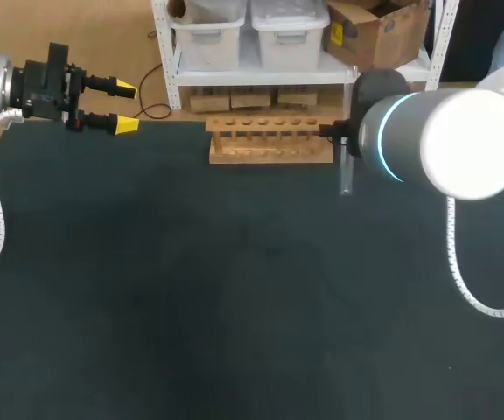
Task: Grasp the test tube, adjust it, and insert it.
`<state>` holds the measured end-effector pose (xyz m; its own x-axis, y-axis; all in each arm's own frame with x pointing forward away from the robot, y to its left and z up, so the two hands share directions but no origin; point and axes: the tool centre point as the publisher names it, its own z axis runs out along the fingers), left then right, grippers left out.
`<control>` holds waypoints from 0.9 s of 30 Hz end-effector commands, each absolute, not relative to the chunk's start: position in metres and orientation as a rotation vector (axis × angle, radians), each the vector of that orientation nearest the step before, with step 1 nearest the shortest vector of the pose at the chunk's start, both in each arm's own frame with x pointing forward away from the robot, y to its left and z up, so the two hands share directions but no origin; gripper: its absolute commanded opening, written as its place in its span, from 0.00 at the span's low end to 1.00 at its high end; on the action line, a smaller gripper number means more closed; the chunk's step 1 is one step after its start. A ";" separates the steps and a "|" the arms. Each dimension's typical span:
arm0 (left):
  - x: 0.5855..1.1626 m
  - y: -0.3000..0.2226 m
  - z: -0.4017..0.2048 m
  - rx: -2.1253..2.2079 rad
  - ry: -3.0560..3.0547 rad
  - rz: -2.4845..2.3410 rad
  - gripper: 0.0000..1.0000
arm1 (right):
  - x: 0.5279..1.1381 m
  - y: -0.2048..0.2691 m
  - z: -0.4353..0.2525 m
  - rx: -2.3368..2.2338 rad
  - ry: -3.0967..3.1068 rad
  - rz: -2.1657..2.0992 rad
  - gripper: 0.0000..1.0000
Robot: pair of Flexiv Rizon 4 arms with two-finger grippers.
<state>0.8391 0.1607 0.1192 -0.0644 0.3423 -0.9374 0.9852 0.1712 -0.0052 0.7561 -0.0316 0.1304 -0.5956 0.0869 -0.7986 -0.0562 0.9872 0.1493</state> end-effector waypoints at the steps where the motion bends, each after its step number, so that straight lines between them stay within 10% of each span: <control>1: 0.837 0.160 0.118 1.309 1.564 -0.912 1.00 | 0.745 -0.035 0.133 0.020 2.171 0.196 0.00; 27: 0.837 0.160 0.118 1.309 1.564 -0.912 1.00 | 0.745 -0.034 0.134 0.019 2.169 0.206 0.00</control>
